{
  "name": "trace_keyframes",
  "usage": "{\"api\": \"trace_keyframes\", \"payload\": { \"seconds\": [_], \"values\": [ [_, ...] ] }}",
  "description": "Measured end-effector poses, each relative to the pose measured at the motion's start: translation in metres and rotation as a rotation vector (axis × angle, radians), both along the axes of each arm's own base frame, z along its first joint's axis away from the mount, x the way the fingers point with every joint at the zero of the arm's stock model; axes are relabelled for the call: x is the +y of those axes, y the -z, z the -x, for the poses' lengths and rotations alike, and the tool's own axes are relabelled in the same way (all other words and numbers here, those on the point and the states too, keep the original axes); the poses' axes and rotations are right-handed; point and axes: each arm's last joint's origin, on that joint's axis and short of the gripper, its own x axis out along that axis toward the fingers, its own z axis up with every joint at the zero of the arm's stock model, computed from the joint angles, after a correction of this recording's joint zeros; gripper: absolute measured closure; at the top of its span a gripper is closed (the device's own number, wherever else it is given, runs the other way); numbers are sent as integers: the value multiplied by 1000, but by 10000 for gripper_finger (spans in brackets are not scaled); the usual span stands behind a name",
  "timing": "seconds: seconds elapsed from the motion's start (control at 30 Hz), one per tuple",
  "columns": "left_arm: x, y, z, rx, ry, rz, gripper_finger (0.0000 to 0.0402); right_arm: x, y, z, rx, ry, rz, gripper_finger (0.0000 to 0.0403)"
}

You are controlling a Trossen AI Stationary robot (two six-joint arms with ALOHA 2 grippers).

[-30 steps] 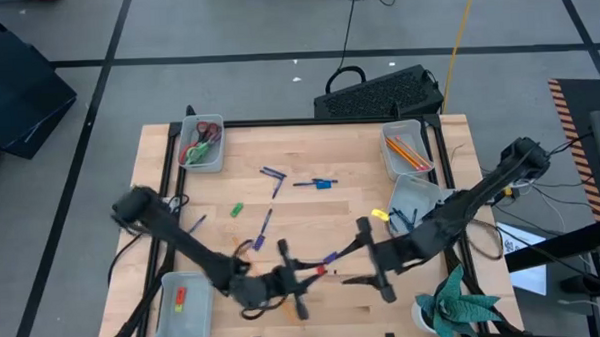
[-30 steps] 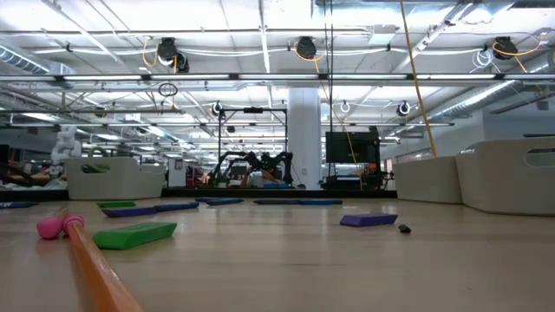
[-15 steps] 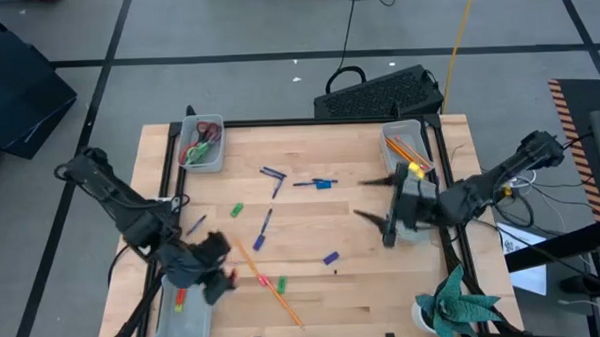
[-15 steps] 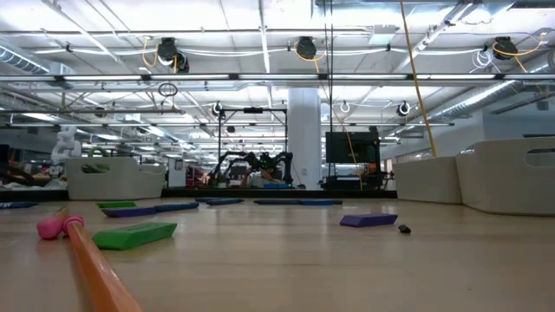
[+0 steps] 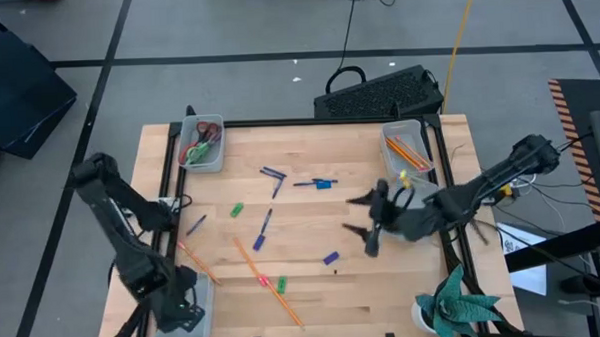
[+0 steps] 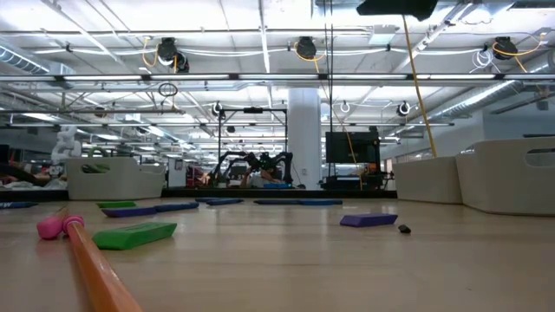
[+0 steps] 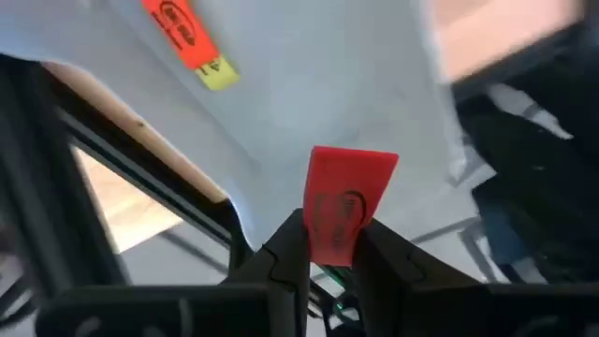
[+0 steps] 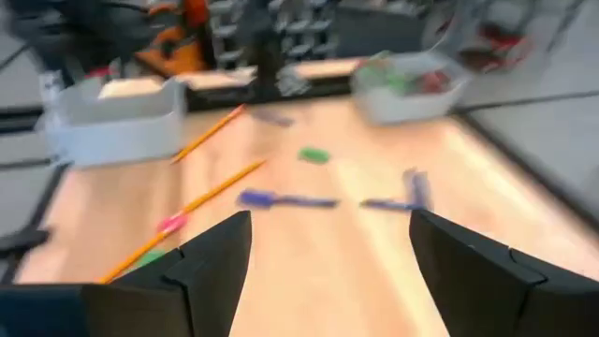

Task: Sort crayons/erasers/pens/pencils in bins
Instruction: Put the red eraser into the bottom left gray bin, then put the violet eraser into the bottom left gray bin

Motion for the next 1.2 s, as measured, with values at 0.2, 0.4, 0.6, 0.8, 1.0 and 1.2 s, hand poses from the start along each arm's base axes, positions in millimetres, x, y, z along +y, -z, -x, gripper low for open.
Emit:
{"api": "trace_keyframes", "payload": {
  "seconds": [0.2, 0.4, 0.6, 0.8, 1.0, 1.2],
  "values": [
    [10, 49, 5, 88, -49, -61, 339, 12, 34, -20, 191, -204, -90, 122],
    [17, 60, 9, 115, -29, -92, 292, 15, 74, -36, 433, -496, -98, 122],
    [17, 59, 8, 132, 11, -51, 185, 16, 122, -56, 571, -647, 15, 128],
    [11, 27, 4, 114, -2, 60, 146, 3, 155, -69, 655, -618, 37, 156],
    [9, -14, -10, -159, -142, 37, 155, -1, 155, -75, 610, -672, 111, 180],
    [28, -25, -35, -609, -411, -272, 167, -4, 170, -86, 576, -719, 173, 212]
  ]
}}
